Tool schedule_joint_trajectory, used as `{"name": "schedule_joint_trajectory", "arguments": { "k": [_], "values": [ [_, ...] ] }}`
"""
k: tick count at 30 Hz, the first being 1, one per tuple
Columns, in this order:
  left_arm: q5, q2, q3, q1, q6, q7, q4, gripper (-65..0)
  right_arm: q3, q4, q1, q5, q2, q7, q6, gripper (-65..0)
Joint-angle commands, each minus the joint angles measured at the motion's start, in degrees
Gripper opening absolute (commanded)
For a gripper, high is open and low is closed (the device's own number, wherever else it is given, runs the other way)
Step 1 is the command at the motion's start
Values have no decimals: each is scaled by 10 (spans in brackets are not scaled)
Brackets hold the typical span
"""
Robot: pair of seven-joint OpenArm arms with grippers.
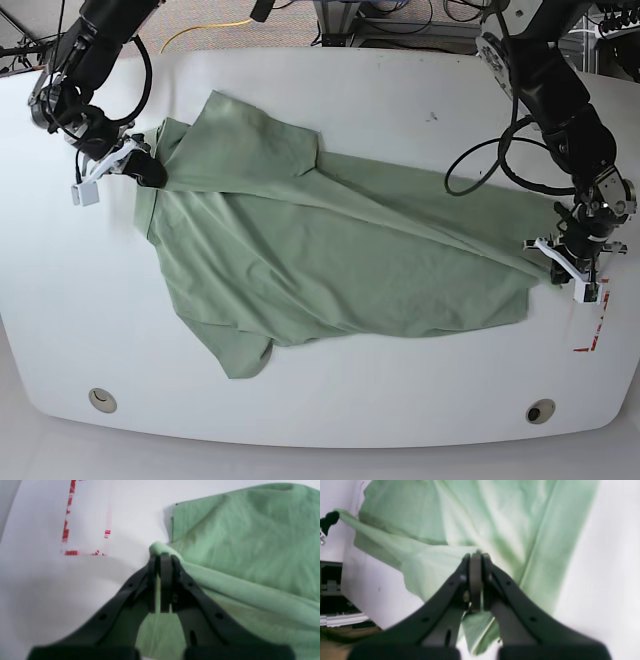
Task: Fold the T-shirt properly
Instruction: 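Drag the left gripper's held edge across the shirt toward the right gripper, then release the left gripper and reposition the right gripper on the collar edge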
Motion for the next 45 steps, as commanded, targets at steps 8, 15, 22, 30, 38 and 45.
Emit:
{"name": "schedule_joint_trajectory", "arguments": {
  "k": [8, 15, 22, 30, 38, 45],
  "values": [
    [-6, -25, 35, -23, 2, -59, -62, -596, 4, 8, 20, -30, 14, 13, 1, -441],
    [-10, -50, 74, -20, 2, -58, -68, -292, 5, 9, -22, 24, 15, 5, 1, -182],
    [-10, -55, 73, -14, -3, -57, -39, -253, 5, 29, -91, 111, 15, -17, 1, -246],
    [-11, -65, 73, 13, -3, -57, 4, -253, 5, 137, -175, 111, -6, -19, 1, -255],
    [-11, -64, 73, 59, -3, -57, 45, -253, -26, 141, -193, 83, -28, -18, 1, -255],
    [-11, -62, 74, 85, -3, -57, 60, -253, -80, 138, -162, 25, -46, -16, 1, -257]
  ]
}}
